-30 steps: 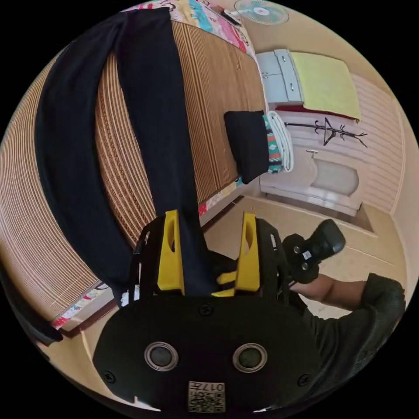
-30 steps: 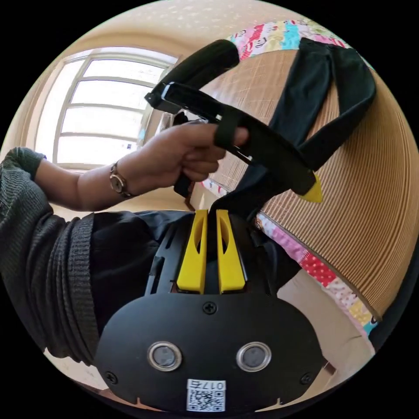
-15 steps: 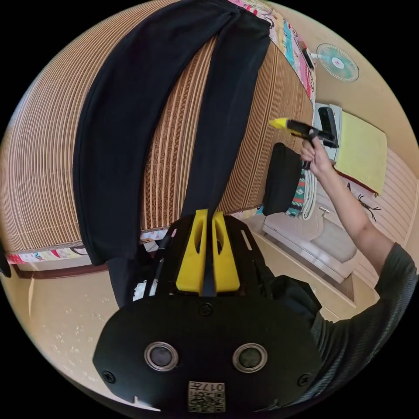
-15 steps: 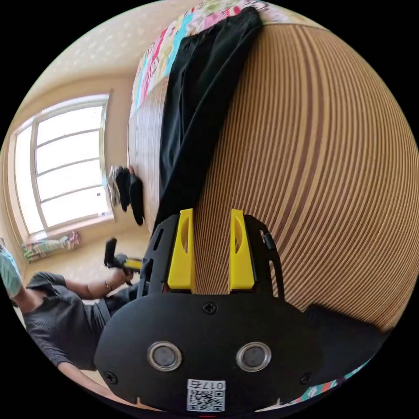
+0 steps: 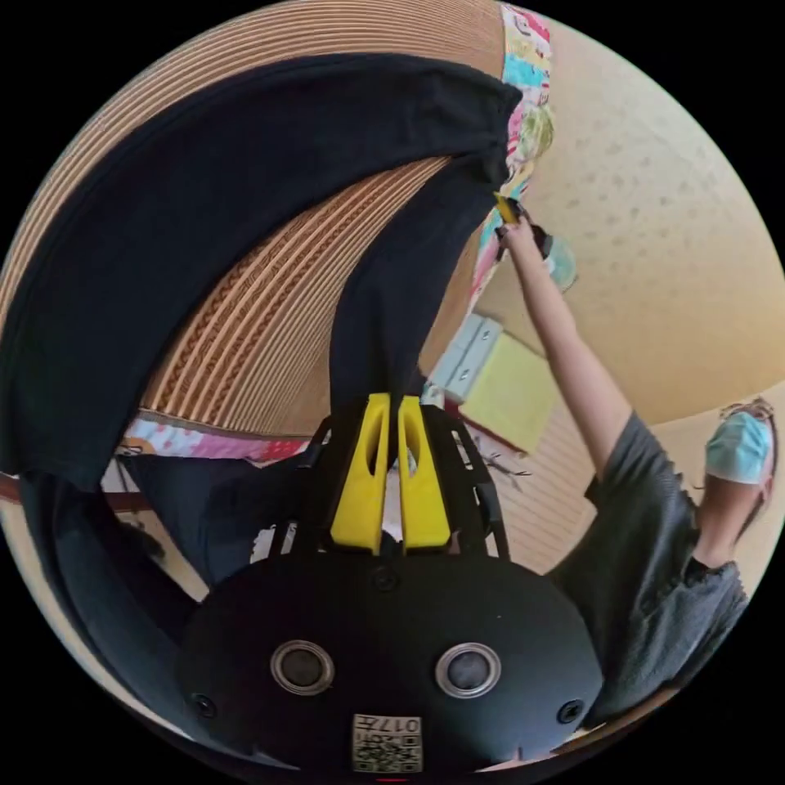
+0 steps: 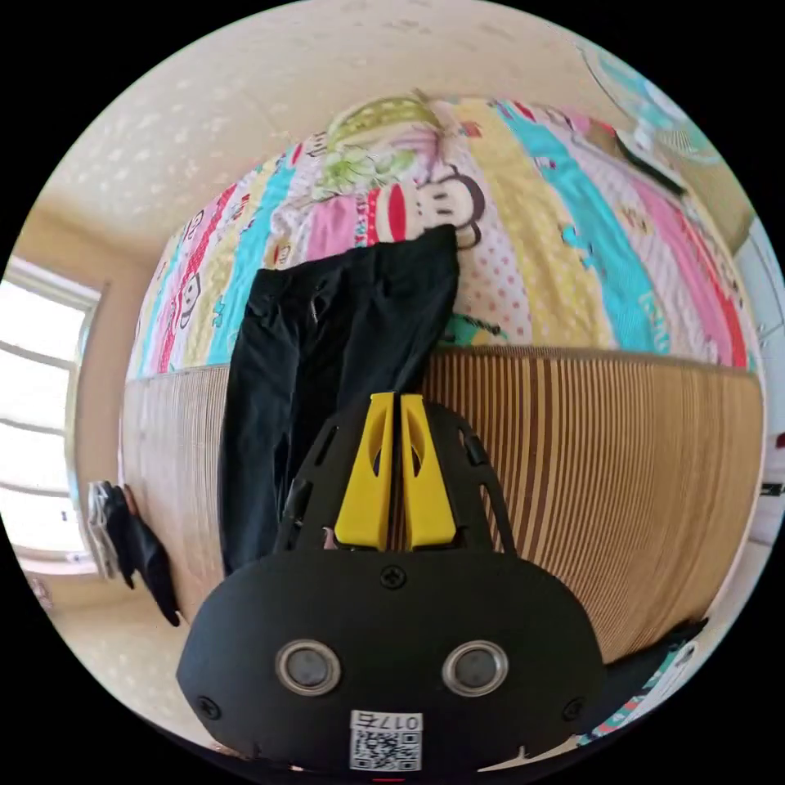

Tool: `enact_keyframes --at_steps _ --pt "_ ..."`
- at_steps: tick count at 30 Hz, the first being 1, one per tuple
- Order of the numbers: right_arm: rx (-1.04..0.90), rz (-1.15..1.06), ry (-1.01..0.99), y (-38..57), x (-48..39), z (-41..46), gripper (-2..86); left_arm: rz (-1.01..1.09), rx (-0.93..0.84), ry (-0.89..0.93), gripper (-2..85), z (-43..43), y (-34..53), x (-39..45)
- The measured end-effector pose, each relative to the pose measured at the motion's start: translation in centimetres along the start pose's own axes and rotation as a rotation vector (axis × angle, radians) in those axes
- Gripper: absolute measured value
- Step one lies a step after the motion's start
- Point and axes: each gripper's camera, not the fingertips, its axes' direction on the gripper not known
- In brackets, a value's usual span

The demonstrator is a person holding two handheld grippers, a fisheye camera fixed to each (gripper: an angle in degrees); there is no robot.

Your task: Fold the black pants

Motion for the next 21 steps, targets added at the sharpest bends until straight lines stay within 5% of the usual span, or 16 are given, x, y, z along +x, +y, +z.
enact_keyframes --at_steps 3,8,15,21 --pt "0.048 -0.182 0.108 -0.8 -10.6 -1.6 2.2 0.011 0.104 0.112 -0.8 -3.5 1.0 -0.4" --pt "-0.087 -0.296 -0.044 -2.8 -22.5 5.0 5.3 0.075 0.224 -0.166 -0.7 -8.9 1.0 2.1" --pt "-0.083 -0.326 -0.367 7.6 -20.8 6.2 7.7 0.079 0.201 -0.531 -0.6 -12.2 -2.0 1.2" --pt "-0.373 -0.293 -0.541 29.7 -13.6 6.3 8.9 0.163 -0.014 -0.681 -0.5 -10.9 -3.7 1.0"
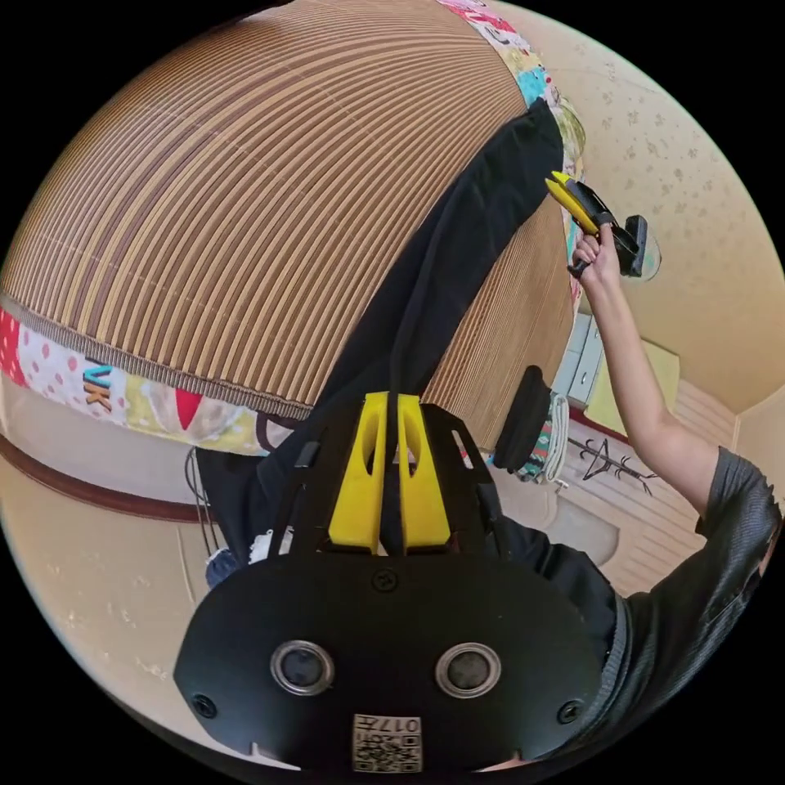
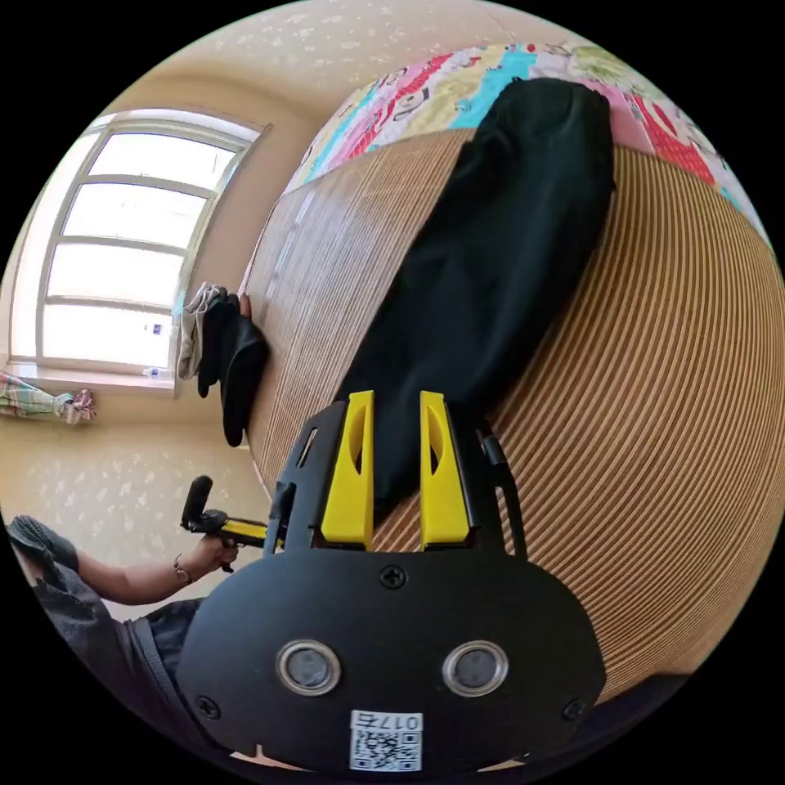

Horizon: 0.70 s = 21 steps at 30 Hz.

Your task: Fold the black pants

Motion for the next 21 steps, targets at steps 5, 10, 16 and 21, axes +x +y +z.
enact_keyframes --at_steps 5,10,16,21 --pt "0.000 0.205 -0.357 17.3 -1.3 3.6 11.7 0.180 -0.117 0.057 -0.8 -0.4 -0.4 2.0" --pt "0.087 0.286 -0.642 23.0 -3.9 7.7 14.7 0.149 -0.147 0.806 -0.9 0.5 0.5 -1.8" --pt "0.074 0.430 -0.517 24.2 -5.6 11.7 4.9 -0.032 -0.150 0.241 -0.7 2.1 1.1 -5.8" --pt "0.065 0.446 -0.405 24.0 -7.4 10.7 4.6 0.150 -0.192 0.056 0.3 2.9 0.5 -2.1"
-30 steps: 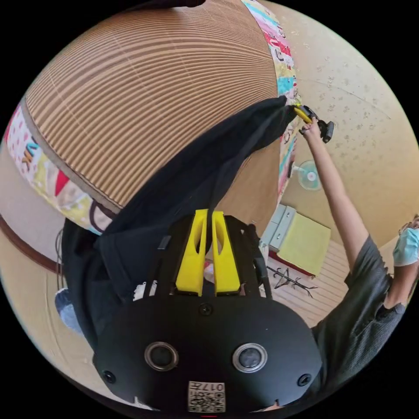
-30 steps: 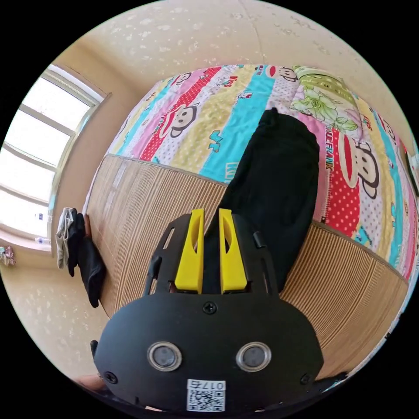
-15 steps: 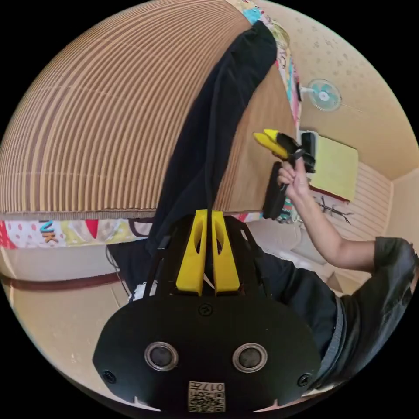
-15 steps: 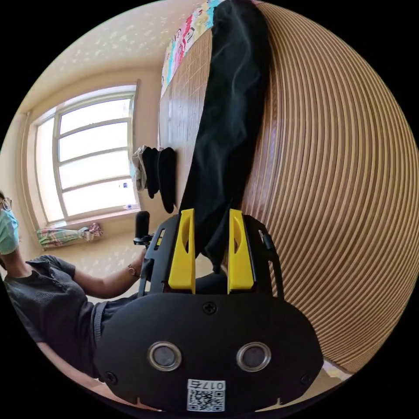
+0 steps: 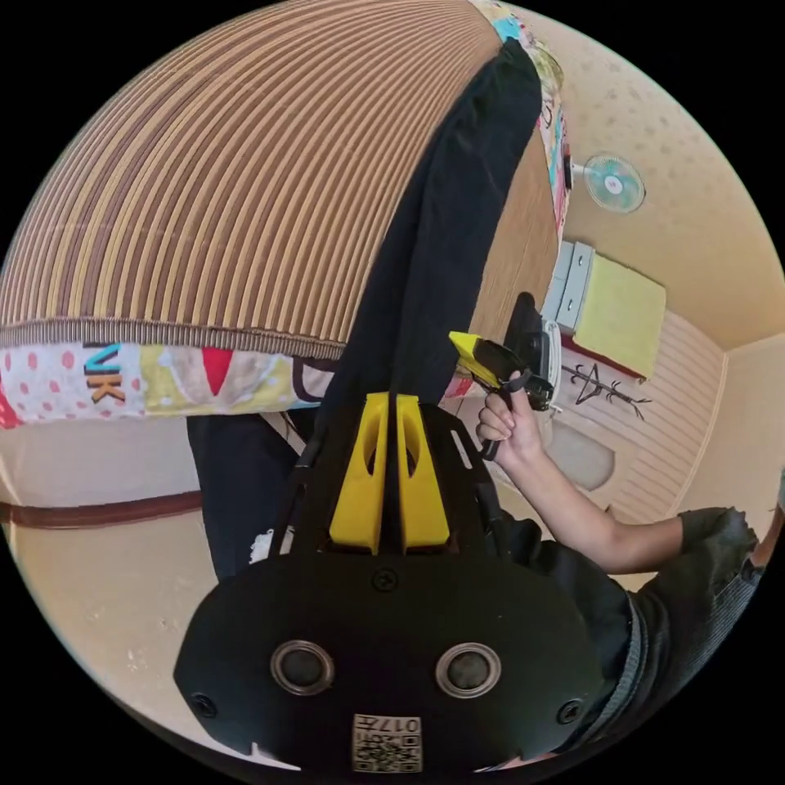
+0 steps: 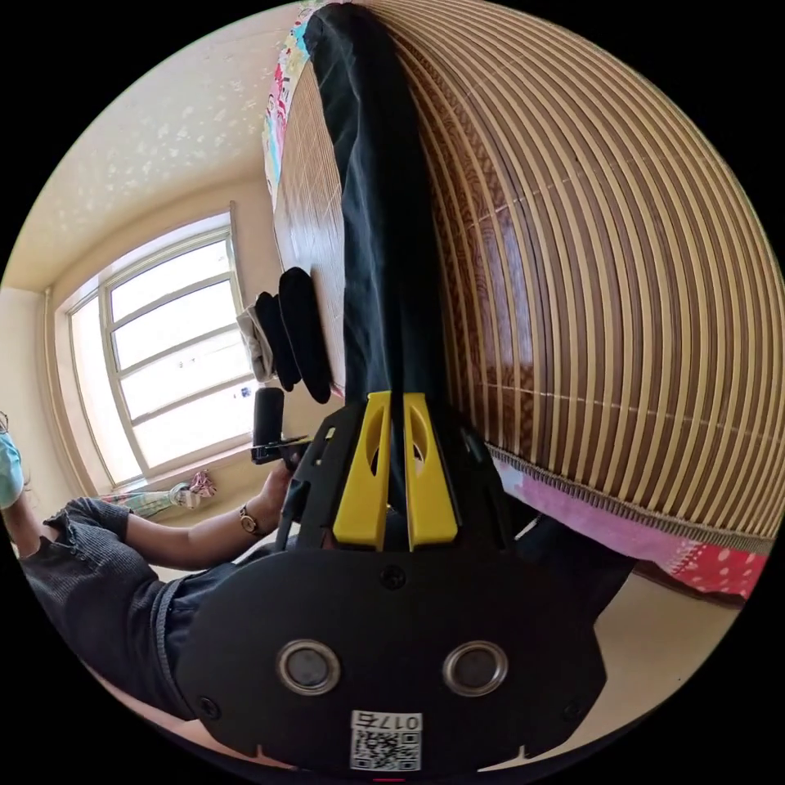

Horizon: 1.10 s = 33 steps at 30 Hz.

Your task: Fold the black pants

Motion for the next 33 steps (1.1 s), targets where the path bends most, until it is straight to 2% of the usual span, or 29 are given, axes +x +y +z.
enact_keyframes --at_steps 3,5,7,9,11,13,15,17,20,22,25,28,33 --pt "0.031 0.001 0.103 0.1 -1.6 -1.5 6.4 -0.021 -0.006 -0.148 4.6 0.1 -0.3 1.2" --pt "0.147 -0.048 0.065 -0.2 -3.0 -4.3 8.6 0.022 0.091 -0.168 6.9 -1.3 -0.6 2.5" --pt "0.176 -0.045 0.068 -1.8 -3.1 -5.3 9.7 0.074 0.161 -0.155 8.1 -2.2 -1.8 3.4" --pt "0.144 -0.030 0.057 -4.6 -2.6 -5.0 10.2 0.139 0.102 -0.167 10.2 -0.2 -6.0 4.2" --pt "0.031 -0.058 0.021 -8.6 -2.7 -3.2 8.8 0.143 0.032 -0.245 10.7 2.4 -9.5 4.6" --pt "-0.089 -0.066 0.080 -10.7 -3.4 -1.4 6.4 0.153 -0.029 -0.281 9.5 4.6 -12.3 5.3" --pt "-0.137 -0.115 0.142 -11.0 -4.7 -0.5 4.9 0.245 -0.070 -0.446 5.5 6.3 -12.6 6.6" --pt "-0.172 -0.117 0.174 -9.9 -5.4 0.0 4.2 0.253 -0.058 -0.403 3.7 6.9 -10.8 6.2" --pt "-0.253 -0.105 0.183 -6.5 -5.7 1.7 4.4 0.148 -0.105 -0.286 3.4 8.0 -7.8 4.3" --pt "-0.274 -0.103 0.182 -4.9 -6.0 1.5 5.0 0.111 -0.168 -0.312 3.8 9.3 -6.0 4.0" --pt "-0.103 -0.085 0.149 -4.7 -6.1 -3.4 7.8 0.093 -0.128 -0.312 6.5 8.7 -4.6 4.5" --pt "0.070 -0.053 0.015 -7.9 -4.4 -9.2 10.4 0.106 0.044 -0.144 8.3 4.9 -7.5 5.1" --pt "0.223 -0.076 -0.042 -16.7 -3.7 -14.6 12.2 0.188 0.157 -0.018 14.0 2.8 -19.9 6.1"
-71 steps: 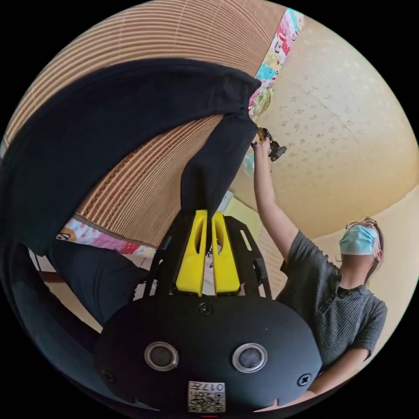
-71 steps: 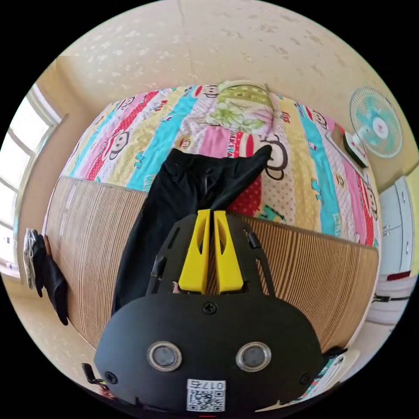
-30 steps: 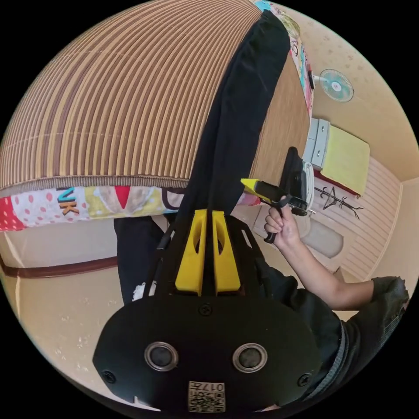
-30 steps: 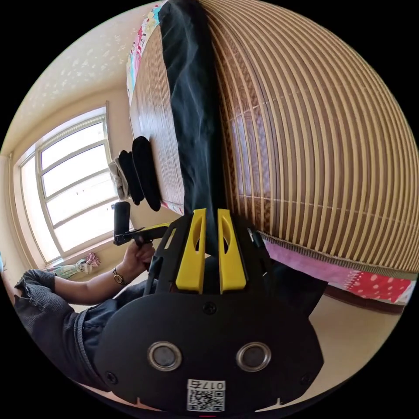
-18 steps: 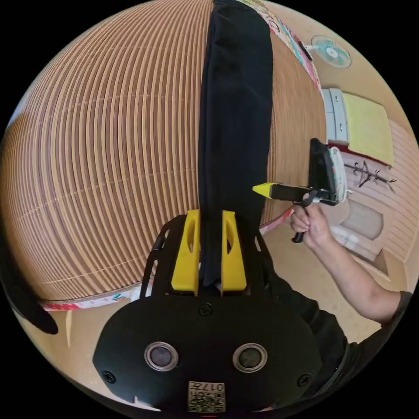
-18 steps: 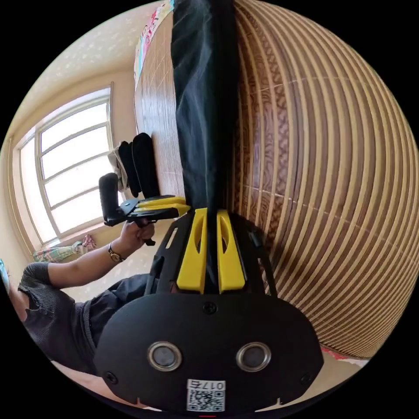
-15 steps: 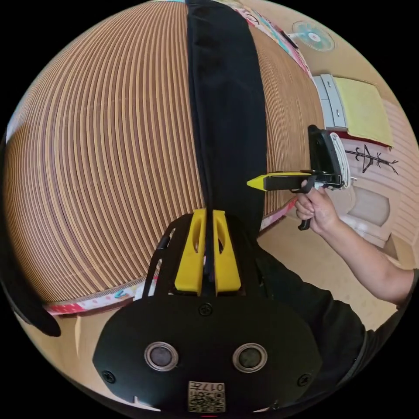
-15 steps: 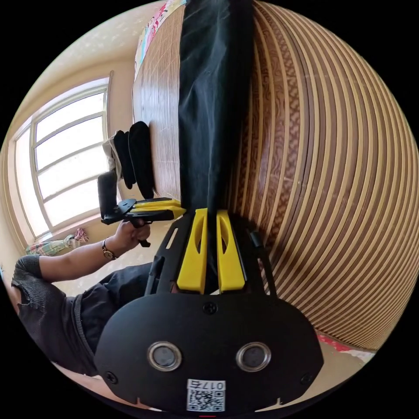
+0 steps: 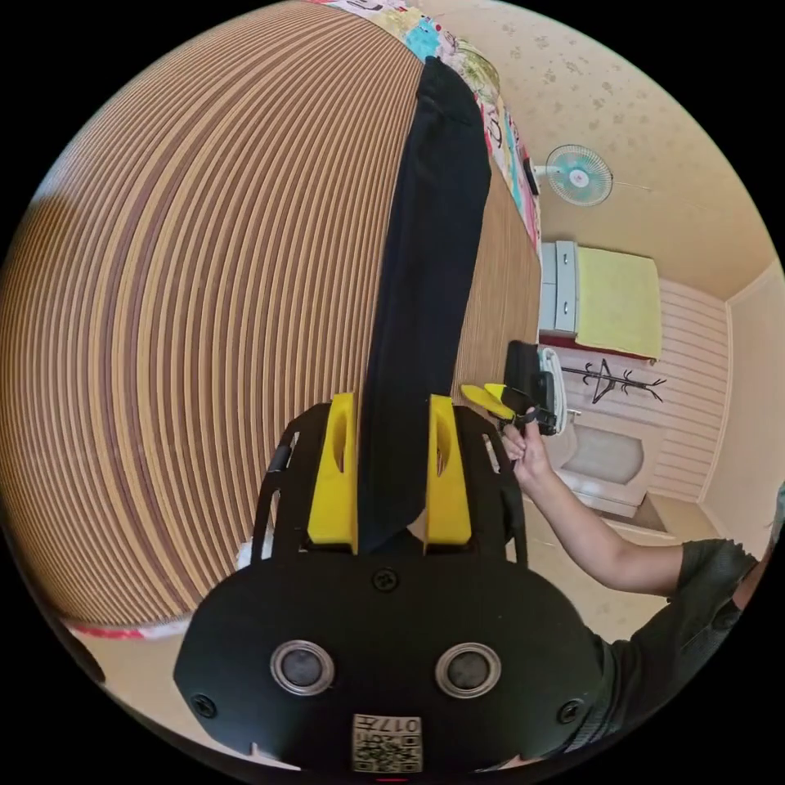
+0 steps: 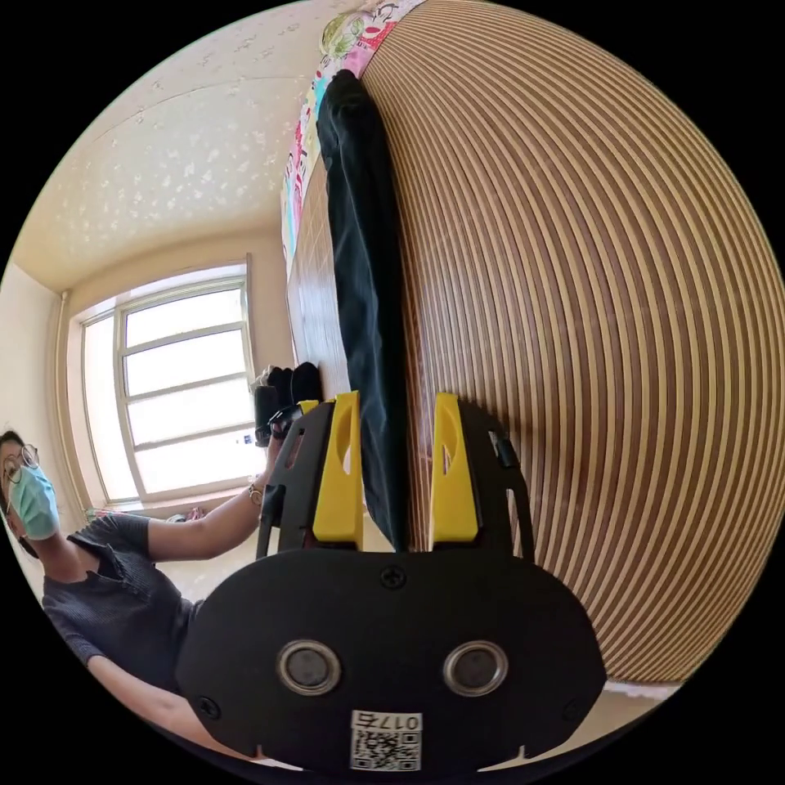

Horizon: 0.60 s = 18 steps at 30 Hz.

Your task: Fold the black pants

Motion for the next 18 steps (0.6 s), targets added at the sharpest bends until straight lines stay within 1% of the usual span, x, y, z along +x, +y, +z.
enact_keyframes --at_steps 2,4,6,8,10,12,14,18 --pt "-0.012 -0.034 -0.031 -4.3 -0.3 1.0 11.7 0.021 0.002 0.031 15.0 0.9 -4.2 0.0" --pt "-0.033 -0.061 -0.043 -6.8 -0.9 2.5 10.7 0.042 -0.019 0.044 14.0 2.1 -7.6 0.5" --pt "-0.051 -0.067 -0.051 -8.3 -1.6 4.2 9.6 0.029 -0.071 0.025 11.5 3.9 -10.5 1.4" --pt "-0.038 -0.040 -0.073 -8.6 -2.1 5.2 7.4 0.004 -0.084 -0.021 8.0 4.4 -11.2 2.0" --pt "-0.005 -0.037 -0.111 -7.7 -2.8 4.8 5.1 0.011 -0.086 -0.038 4.0 4.0 -10.9 2.9" --pt "0.017 -0.050 -0.218 -6.6 -3.8 3.8 4.2 0.066 -0.065 0.046 3.2 2.3 -9.4 4.6" --pt "0.038 -0.126 -0.325 -4.3 -6.9 1.6 3.5 0.122 -0.044 0.114 2.7 0.3 -7.6 6.3" --pt "0.011 -0.265 -0.363 0.3 -13.5 -1.8 2.9 0.304 -0.027 0.277 2.0 -5.0 -1.6 12.0"
